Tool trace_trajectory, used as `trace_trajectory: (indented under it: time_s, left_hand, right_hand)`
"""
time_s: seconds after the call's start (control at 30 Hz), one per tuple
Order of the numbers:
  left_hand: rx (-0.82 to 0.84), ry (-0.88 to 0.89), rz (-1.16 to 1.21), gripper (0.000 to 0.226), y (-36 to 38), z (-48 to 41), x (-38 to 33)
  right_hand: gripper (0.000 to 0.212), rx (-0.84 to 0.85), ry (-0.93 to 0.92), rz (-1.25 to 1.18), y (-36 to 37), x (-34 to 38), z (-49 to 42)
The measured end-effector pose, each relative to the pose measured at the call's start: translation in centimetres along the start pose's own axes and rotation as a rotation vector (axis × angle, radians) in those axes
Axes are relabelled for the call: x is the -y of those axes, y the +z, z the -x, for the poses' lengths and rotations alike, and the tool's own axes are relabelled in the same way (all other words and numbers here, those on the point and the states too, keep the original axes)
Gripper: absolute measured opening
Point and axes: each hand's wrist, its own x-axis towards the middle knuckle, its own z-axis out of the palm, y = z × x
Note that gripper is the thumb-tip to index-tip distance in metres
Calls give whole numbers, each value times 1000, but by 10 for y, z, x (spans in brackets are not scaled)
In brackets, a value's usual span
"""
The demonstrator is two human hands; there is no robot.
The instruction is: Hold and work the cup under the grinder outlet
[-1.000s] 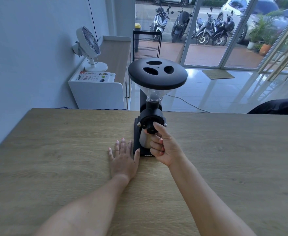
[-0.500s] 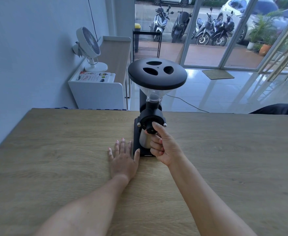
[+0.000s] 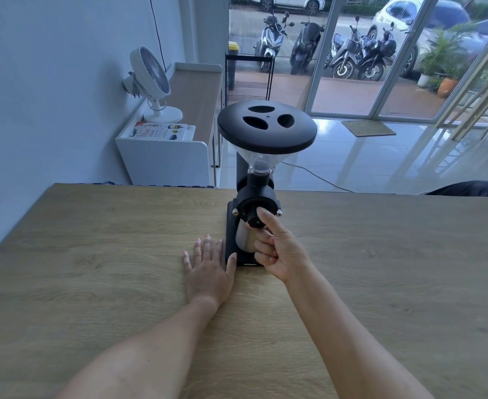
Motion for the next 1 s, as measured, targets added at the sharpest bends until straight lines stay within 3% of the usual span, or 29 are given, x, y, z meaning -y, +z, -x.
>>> trace_trajectory:
  time_s: [0.13,0.3,0.53,0.67,0.77,0.87,1.0]
  left_hand:
    - [2,1,-11,71,1,-1,0]
    - [-1,-1,-16,72,2,-1,1]
    - [-5,-2,-18,72,2,-1,1]
    - [-3,0,-11,72,2,0,2]
    - [-1,0,-3,74,2,-1,1]
    - [-5,-2,-5,76,3,-1,2]
    - [-8,-8,-5,75,3,-1,1]
  right_hand:
    - [51,-5,-4,11,0,0,-1]
    - [34,-64,-23,55,3,3,3]
    - [36,-91,-21,52,4,3,5]
    - [34,7,33,-11,2,2,6]
    - [46,132,116,-138,-3,-2,7]
    - [55,176,142,-194,-5,-4,5]
    - [50,187,139,-211,-4,-2,3]
